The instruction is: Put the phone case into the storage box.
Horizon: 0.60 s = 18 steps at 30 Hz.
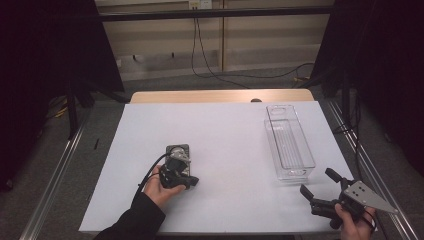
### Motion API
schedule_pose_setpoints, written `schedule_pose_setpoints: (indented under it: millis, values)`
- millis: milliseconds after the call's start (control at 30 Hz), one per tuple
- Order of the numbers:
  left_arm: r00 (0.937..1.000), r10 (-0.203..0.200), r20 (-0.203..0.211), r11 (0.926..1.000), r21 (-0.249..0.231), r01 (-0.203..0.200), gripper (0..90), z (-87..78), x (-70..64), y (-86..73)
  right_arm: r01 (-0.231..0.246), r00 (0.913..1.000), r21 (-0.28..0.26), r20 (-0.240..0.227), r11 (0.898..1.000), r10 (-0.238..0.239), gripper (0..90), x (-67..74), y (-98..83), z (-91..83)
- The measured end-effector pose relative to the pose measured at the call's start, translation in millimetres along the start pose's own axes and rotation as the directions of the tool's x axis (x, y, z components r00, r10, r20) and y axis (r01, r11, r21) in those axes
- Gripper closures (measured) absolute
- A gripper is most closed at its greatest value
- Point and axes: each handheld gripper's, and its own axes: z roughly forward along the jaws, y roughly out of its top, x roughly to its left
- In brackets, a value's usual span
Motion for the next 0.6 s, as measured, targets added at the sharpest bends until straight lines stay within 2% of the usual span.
schedule_pose_setpoints:
  millis: [200, 267, 500, 600]
  values:
    - [0.9995, -0.014, -0.027, 0.9999, -0.01, 0.014, 90.0, -8.0, 1.3, -9.7, 0.002, 1.0, 0.001, -0.002, 1.0, -0.002, 0.0, -0.1, -0.1, 0.0]
    - [0.9993, -0.027, -0.025, 0.9995, -0.014, 0.027, 90.0, -10.1, 2.4, -12.5, 0.003, 1.0, -0.001, -0.004, 1.0, -0.003, 0.0, -0.1, 0.1, -0.1]
    - [0.9992, -0.023, -0.032, 0.9997, -0.013, 0.022, 90.0, -14.5, 5.1, -16.8, 0.0, 1.0, 0.002, -0.002, 1.0, 0.0, 0.0, -0.2, -0.2, 0.3]
    - [0.9989, -0.035, -0.031, 0.9991, -0.023, 0.035, 90.0, -15.9, 7.0, -19.0, 0.002, 1.0, 0.003, -0.001, 1.0, -0.002, 0.0, -0.5, -0.4, 0.5]
